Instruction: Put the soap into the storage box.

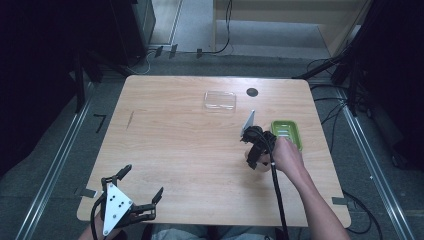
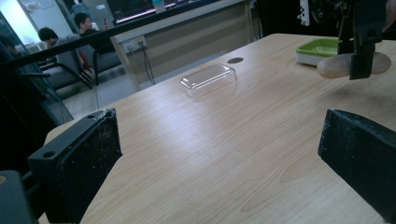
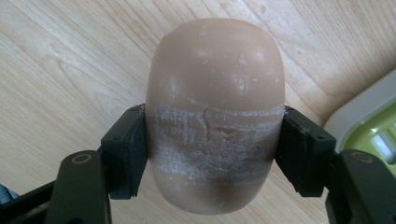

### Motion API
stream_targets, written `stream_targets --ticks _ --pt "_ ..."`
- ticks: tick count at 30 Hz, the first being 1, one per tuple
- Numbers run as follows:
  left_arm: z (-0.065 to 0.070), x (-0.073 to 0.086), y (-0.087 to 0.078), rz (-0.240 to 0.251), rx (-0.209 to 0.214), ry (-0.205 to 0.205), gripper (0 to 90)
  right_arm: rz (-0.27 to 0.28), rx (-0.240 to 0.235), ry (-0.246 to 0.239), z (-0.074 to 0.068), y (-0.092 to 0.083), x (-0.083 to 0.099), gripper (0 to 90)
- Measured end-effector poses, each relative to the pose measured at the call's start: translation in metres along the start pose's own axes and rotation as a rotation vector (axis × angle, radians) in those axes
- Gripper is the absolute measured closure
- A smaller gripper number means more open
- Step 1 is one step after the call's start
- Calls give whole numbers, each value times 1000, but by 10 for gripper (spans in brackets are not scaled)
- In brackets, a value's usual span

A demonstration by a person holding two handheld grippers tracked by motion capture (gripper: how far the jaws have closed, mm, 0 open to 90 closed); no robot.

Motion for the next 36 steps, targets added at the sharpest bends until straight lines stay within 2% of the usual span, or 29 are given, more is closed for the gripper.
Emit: stream_targets --ticks 15,36 --pt "1 0 1 0 1 2 0 11 -2 19 12 -14 9 337" --pt "1 0 1 -2 0 0 0 21 5 49 38 -28 16 337"
Point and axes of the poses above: each handheld gripper's, and its own axes: y roughly forward along the jaws, x roughly out of its underside, z roughly to its right, the point moved 9 cm from there along y, roughly forward along the jaws
